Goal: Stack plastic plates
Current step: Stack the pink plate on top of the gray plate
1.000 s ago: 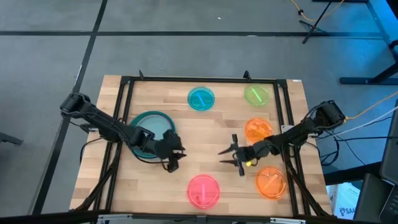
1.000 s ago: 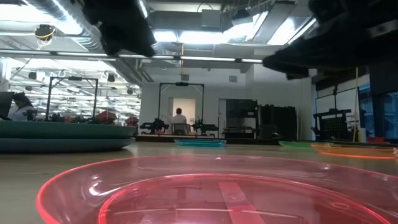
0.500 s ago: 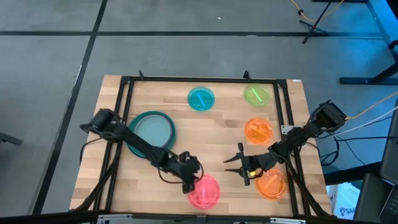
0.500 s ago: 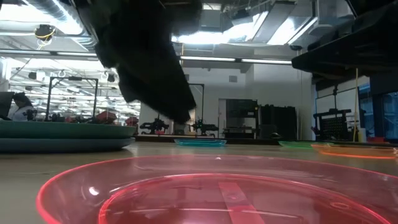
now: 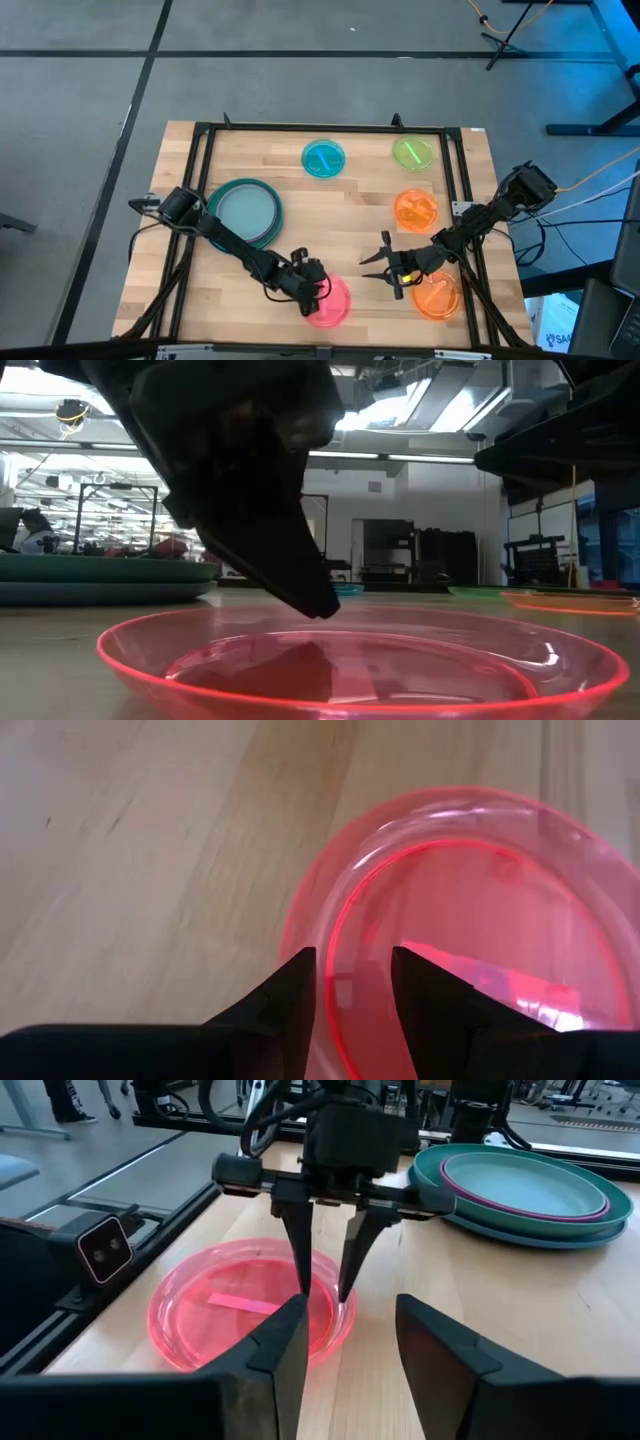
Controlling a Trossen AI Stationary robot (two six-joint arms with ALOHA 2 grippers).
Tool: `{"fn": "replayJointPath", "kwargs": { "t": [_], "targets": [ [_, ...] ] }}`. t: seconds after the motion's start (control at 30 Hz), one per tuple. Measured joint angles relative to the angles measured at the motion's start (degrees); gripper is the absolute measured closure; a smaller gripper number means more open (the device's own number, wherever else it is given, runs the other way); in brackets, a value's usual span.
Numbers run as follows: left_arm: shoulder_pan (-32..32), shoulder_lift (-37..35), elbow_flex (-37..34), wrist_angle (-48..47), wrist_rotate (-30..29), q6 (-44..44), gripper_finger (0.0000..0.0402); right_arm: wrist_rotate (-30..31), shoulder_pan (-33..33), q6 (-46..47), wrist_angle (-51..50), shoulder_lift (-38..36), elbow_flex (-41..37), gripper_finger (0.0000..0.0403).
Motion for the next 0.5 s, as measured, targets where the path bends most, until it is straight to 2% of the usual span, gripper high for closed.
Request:
{"fn": "replayJointPath", "kwargs": {
  "t": [0.23, 0.37, 0.5],
  "targets": [
    [0.3, 0.0, 0.5, -0.3, 0.0, 1.9, 0.0276, 0.0, 0.0, 0.0, -0.3, 0.0, 0.0, 0.0260],
    [0.3, 0.0, 4.1, -1.2, 2.4, 4.7, 0.0276, 0.1, 0.0, 0.3, -0.3, 0.0, 0.0, 0.0260],
    [0.2, -0.1, 7.0, -8.4, -1.1, 6.1, 0.0276, 0.1, 0.0, 0.7, -0.2, 0.0, 0.0, 0.0260]
  ]
}}
